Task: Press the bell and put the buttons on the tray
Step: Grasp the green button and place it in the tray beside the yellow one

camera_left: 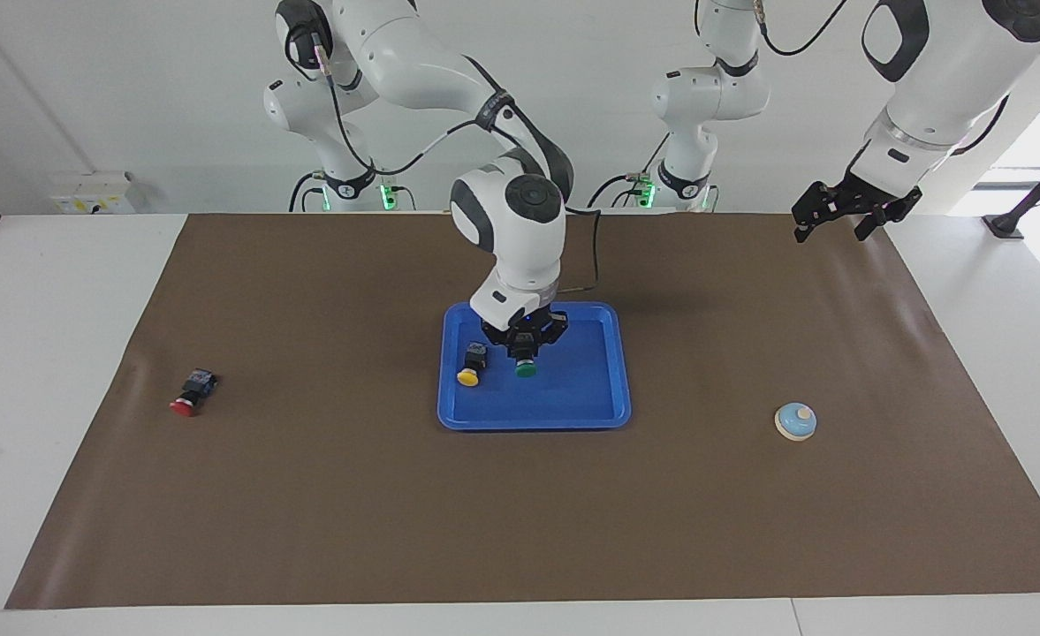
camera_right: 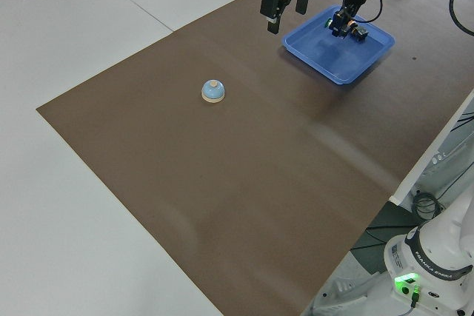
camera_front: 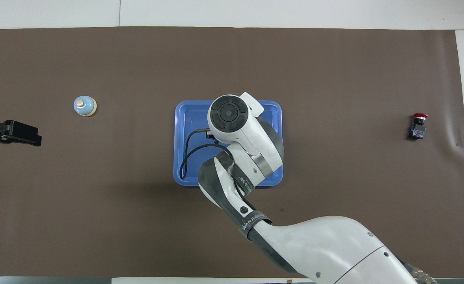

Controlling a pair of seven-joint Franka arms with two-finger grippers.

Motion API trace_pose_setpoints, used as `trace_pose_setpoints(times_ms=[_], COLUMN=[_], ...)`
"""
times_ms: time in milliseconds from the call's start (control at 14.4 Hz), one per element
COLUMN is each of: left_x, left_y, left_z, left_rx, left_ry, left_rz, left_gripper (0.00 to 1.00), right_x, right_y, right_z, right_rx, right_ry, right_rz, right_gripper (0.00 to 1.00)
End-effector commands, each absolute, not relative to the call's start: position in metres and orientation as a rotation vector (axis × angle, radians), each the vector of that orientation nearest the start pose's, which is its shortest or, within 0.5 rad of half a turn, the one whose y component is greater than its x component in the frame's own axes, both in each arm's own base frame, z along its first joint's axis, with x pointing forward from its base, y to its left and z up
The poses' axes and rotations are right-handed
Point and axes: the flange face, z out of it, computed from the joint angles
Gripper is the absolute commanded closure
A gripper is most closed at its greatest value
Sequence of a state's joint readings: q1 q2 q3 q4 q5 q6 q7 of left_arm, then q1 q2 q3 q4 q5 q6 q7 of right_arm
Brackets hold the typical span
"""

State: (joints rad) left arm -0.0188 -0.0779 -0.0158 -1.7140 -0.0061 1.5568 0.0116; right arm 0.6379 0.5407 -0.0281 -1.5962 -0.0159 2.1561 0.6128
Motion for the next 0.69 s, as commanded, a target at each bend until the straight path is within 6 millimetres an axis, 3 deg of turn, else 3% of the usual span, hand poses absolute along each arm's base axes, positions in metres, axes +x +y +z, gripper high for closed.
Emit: trace_pose_setpoints(times_ms=[0, 278, 347, 417, 625], left_x=[0.5218, 0.5218, 0.5218, 0.5218, 0.5218], left_y=[-0.0178, -0.0178, -0.0178, -0.0178, -0.0178], left_z=[0.6036, 0.6036, 0.6036, 0.6036, 0.6036], left_rx=[-3.15, -3.15, -3.15, -3.15, -3.15], left_ry=[0.055, 0.055, 0.055, 0.055, 0.055], left_rz=[0.126, 0.126, 0.126, 0.126, 0.126], left_gripper=[0.0, 0.0, 0.0, 0.0, 0.0], right_x=[0.5475, 0.5399, 0.5398, 0.5388, 0.5412], right_y=[0.392, 0.3887, 0.3885, 0.3904, 0.3949], right_z=[0.3134, 0.304, 0.3045, 0.3048, 0.3133], right_rx=[-3.139, -3.122, -3.12, -3.118, -3.115], right_ry=[-0.004, 0.057, 0.095, 0.102, 0.137], right_rz=[-0.045, -0.072, -0.074, -0.078, -0.079], right_gripper=[1.0, 1.0, 0.88, 0.01, 0.0])
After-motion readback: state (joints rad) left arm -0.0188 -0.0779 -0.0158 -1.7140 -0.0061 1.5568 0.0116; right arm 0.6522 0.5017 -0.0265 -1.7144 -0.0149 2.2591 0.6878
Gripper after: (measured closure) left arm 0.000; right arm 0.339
